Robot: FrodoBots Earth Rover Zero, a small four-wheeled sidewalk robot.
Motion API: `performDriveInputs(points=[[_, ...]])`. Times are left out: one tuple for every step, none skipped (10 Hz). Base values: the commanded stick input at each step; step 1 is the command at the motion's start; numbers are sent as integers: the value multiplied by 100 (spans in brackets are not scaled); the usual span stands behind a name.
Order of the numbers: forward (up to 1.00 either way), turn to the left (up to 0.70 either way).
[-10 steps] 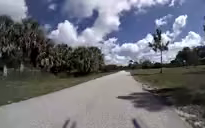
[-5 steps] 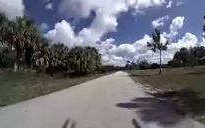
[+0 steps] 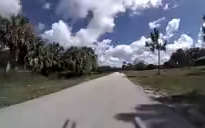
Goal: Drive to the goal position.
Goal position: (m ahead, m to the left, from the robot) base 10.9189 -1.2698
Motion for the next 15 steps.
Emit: performDriveInputs(points=[[70, 0], [70, 0], [70, 0], [70, 0], [70, 0], [70, 0], [70, 0], [70, 0], [70, 0], [70, 0], [70, 0], [70, 0], [70, 0], [70, 0], [70, 0]])
